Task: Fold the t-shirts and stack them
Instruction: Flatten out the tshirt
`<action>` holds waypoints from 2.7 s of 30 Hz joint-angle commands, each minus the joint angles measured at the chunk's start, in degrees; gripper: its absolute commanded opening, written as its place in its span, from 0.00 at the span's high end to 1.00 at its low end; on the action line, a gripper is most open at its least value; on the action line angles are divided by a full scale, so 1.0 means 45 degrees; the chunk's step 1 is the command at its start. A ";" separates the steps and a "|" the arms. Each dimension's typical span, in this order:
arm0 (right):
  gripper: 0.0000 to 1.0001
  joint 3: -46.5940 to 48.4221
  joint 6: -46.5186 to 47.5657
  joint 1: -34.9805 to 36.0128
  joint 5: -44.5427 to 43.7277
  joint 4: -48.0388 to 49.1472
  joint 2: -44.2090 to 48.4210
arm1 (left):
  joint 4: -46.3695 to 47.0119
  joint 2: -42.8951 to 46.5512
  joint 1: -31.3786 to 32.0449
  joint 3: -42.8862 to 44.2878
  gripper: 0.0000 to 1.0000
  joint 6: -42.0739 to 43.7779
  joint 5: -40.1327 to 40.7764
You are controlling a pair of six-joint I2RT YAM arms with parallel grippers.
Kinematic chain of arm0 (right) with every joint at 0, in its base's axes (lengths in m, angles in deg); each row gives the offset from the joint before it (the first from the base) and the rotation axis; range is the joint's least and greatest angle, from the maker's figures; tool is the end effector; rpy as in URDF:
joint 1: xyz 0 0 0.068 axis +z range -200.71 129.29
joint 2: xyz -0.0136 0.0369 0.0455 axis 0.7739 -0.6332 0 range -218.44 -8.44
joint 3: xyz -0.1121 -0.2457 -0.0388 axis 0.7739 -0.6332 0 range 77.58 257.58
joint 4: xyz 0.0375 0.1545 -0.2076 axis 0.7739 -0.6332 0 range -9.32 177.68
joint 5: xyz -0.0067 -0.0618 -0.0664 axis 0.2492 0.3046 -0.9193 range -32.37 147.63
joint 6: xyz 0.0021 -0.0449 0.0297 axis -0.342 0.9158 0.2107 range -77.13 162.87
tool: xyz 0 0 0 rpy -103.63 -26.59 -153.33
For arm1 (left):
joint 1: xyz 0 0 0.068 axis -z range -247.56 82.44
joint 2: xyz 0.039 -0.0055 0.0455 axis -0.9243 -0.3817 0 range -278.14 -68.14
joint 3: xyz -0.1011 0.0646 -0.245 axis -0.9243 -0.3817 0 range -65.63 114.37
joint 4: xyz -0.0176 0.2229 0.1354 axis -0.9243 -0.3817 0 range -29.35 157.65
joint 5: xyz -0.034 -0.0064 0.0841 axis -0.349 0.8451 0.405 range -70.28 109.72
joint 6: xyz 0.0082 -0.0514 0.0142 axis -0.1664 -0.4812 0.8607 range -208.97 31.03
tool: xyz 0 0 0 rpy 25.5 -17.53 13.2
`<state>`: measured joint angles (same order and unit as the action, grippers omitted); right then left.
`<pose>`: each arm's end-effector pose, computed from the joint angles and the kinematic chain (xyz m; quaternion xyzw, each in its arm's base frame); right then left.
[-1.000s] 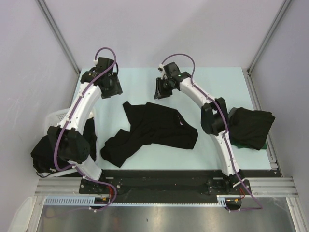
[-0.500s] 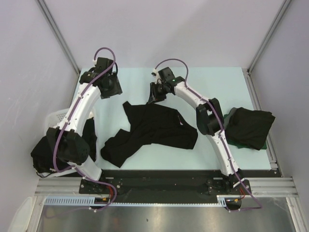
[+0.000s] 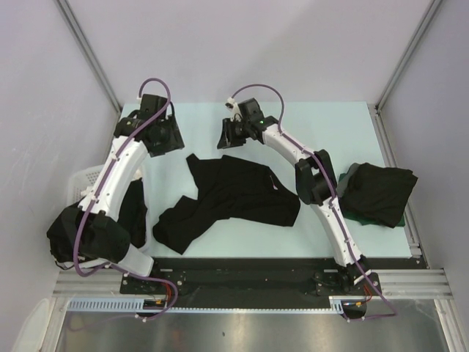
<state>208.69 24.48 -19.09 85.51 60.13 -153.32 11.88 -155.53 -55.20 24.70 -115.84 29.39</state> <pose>0.4745 0.3116 0.1958 -0.2005 0.8670 0.3680 0.2697 0.3094 -0.0616 0.3627 -0.1459 0.9336 -0.0314 0.3259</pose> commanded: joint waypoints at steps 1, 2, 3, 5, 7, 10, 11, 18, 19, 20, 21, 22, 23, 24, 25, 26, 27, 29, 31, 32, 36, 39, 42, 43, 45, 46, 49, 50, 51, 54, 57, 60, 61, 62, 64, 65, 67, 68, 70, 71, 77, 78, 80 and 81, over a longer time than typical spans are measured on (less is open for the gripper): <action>0.63 0.0650 0.0122 0.0084 0.0211 0.0713 -0.0383 | 0.0206 0.0710 0.0046 -0.0247 0.38 0.0269 -0.0138; 0.63 0.0631 0.0335 0.0084 0.0114 0.0635 -0.0402 | 0.0205 0.0749 0.0046 -0.0286 0.38 0.0288 -0.0118; 0.63 0.0592 0.0434 0.0084 0.0094 0.0595 -0.0422 | 0.0205 0.0788 0.0046 -0.0325 0.38 0.0308 -0.0118; 0.63 0.0611 0.0571 0.0025 0.0035 0.0556 -0.0500 | 0.0186 0.0846 0.0046 -0.0365 0.38 0.0327 -0.0118; 0.62 0.0669 0.0669 -0.0033 0.0094 0.0556 -0.0636 | 0.0127 0.0886 0.0046 -0.0384 0.38 0.0347 -0.0138; 0.61 0.0630 0.1000 -0.0151 -0.0042 0.0459 -0.0676 | 0.0088 0.0944 0.0046 -0.0462 0.38 0.0367 -0.0118; 0.62 0.0630 0.1117 -0.0170 -0.0178 0.0381 -0.0656 | 0.0088 0.0983 0.0046 -0.0482 0.38 0.0386 -0.0118; 0.61 0.0532 0.1841 -0.0579 -0.0414 -0.0049 -0.0637 | 0.0166 0.1101 0.0046 -0.0638 0.38 0.0386 -0.0176; 0.61 0.0513 0.1822 -0.0619 -0.0414 -0.0088 -0.0598 | 0.0147 0.1101 0.0046 -0.0619 0.38 0.0386 -0.0196; 0.60 0.0455 0.1841 -0.0639 -0.0414 -0.0108 -0.0501 | 0.0185 0.1081 0.0046 -0.0619 0.38 0.0405 -0.0215; 0.60 0.0377 0.1822 -0.0658 -0.0375 -0.0108 -0.0423 | 0.0205 0.1043 0.0046 -0.0619 0.38 0.0386 -0.0235; 0.60 0.0164 0.1860 -0.0678 -0.0375 -0.0108 -0.0383 | 0.0244 0.1004 0.0046 -0.0619 0.38 0.0405 -0.0274; 0.60 0.0065 0.1861 -0.0678 -0.0336 -0.0108 -0.0325 | 0.0264 0.1003 0.0046 -0.0599 0.37 0.0367 -0.0313; 0.60 -0.0052 0.1880 -0.0678 -0.0317 -0.0147 -0.0228 | 0.0303 0.0964 0.0046 -0.0541 0.37 0.0366 -0.0352; 0.60 -0.0305 0.1880 -0.0659 -0.0355 -0.0147 -0.0188 | 0.0322 0.0945 0.0046 -0.0502 0.38 0.0366 -0.0352; 0.61 -0.0481 0.1880 -0.0659 -0.0278 -0.0070 -0.0130 | 0.0303 0.0867 0.0046 -0.0444 0.37 0.0366 -0.0372; 0.61 -0.0618 0.1861 -0.0639 -0.0258 -0.0030 -0.0052 | 0.0303 0.0828 0.0046 -0.0366 0.37 0.0366 -0.0411; 0.60 -0.0930 0.1861 -0.0600 -0.0142 0.0009 -0.0012 | 0.0322 0.0769 0.0027 -0.0326 0.38 0.0366 -0.0469; 0.61 -0.1010 0.1841 -0.0600 -0.0102 0.0028 0.0008 | 0.0323 0.0749 0.0046 -0.0306 0.38 0.0366 -0.0508; 0.60 -0.1068 0.1822 -0.0542 -0.0043 0.0067 0.0008 | 0.0323 0.0749 0.0046 -0.0306 0.37 0.0386 -0.0509; 0.60 -0.1030 0.1569 -0.0424 0.0094 0.0224 -0.0031 | 0.0323 0.0749 0.0046 -0.0306 0.37 0.0366 -0.0509; 0.60 -0.0991 0.1315 -0.0327 0.0425 0.0360 -0.0051 | 0.0323 0.0769 0.0027 -0.0306 0.37 0.0366 -0.0509; 0.60 -0.1010 0.1294 -0.0132 0.0465 0.0380 -0.0012 | 0.0361 0.0769 0.0046 -0.0287 0.38 0.0366 -0.0528; 0.60 -0.1010 0.1256 -0.0093 0.0523 0.0380 0.0008 | 0.0362 0.0769 0.0046 -0.0287 0.38 0.0366 -0.0528; 0.60 -0.1010 0.1236 0.0024 0.0562 0.0419 -0.0070 | 0.0381 0.0769 0.0046 -0.0248 0.37 0.0366 -0.0528; 0.60 -0.1010 0.1178 0.0064 0.0601 0.0439 -0.0109 | 0.0362 0.0749 0.0046 -0.0248 0.37 0.0366 -0.0528; 0.63 -0.1069 0.1177 0.0181 0.0602 0.0458 -0.0129 | 0.0342 0.0769 0.0046 -0.0248 0.38 0.0366 -0.0490; 0.68 -0.1088 0.1158 0.0181 0.0602 0.0458 -0.0129 | 0.0342 0.0788 0.0046 -0.0248 0.38 0.0366 -0.0489; 0.71 -0.1088 0.1158 0.0201 0.0602 0.0458 -0.0148 | 0.0342 0.0788 0.0046 -0.0228 0.37 0.0366 -0.0489; 0.90 -0.1089 0.1138 0.0181 0.0408 0.0439 -0.0148 | 0.0342 0.0847 0.0046 -0.0287 0.38 0.0366 -0.0450; 1.00 -0.1069 0.1235 0.0123 -0.0059 0.0322 -0.0052 | 0.0342 0.0866 0.0046 -0.0306 0.37 0.0366 -0.0450; 1.00 -0.1011 0.1585 -0.0130 -0.0840 0.0146 0.0008 | 0.0362 0.0789 0.0046 -0.0326 0.38 0.0367 -0.0508; 1.00 -0.1010 0.1645 -0.0247 -0.1037 0.0107 0.0066 | 0.0362 0.0788 0.0046 -0.0326 0.38 0.0366 -0.0528; 1.00 -0.0933 0.1723 -0.0500 -0.1232 0.0068 0.0086 | 0.0362 0.0769 0.0046 -0.0326 0.37 0.0366 -0.0528; 1.00 -0.0796 0.1996 -0.0813 -0.1896 -0.0262 0.0105 | 0.0381 0.0769 0.0066 -0.0345 0.38 0.0367 -0.0567; 1.00 -0.0757 0.2133 -0.0989 -0.2111 -0.0361 0.0183 | 0.0362 0.0769 0.0066 -0.0365 0.38 0.0386 -0.0587; 1.00 -0.0931 0.2425 -0.1594 -0.2833 -0.0479 0.0378 | 0.0362 0.0788 0.0066 -0.0404 0.38 0.0405 -0.0587; 1.00 -0.0990 0.2504 -0.1809 -0.3068 -0.0499 0.0572 | 0.0381 0.0788 0.0066 -0.0462 0.38 0.0405 -0.0606; 1.00 -0.1108 0.2680 -0.2473 -0.3790 -0.0538 0.0769 | 0.0420 0.0808 0.0066 -0.0540 0.38 0.0405 -0.0606; 1.00 -0.1050 0.2739 -0.2726 -0.3967 -0.0576 0.0924 | 0.0459 0.0808 0.0066 -0.0599 0.38 0.0425 -0.0645; 1.00 -0.0776 0.2934 -0.4251 -0.5588 -0.0830 0.1296 | 0.0654 0.0419 0.0105 -0.0561 0.38 0.0444 -0.0976; 1.00 -0.0776 0.2993 -0.4349 -0.5957 -0.0947 0.1394 | 0.0674 0.0340 0.0105 -0.0502 0.38 0.0464 -0.1035; 1.00 -0.0951 0.3032 -0.4700 -0.6136 -0.1006 0.1492 | 0.0752 0.0164 0.0183 -0.0443 0.38 0.0484 -0.1152; 1.00 -0.1048 0.3033 -0.4779 -0.6117 -0.1026 0.1647 | 0.0772 0.0067 0.0202 -0.0443 0.38 0.0503 -0.1192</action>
<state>203.79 36.19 -39.86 63.30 55.92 -151.59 13.39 -153.80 -55.00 22.21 -115.21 26.03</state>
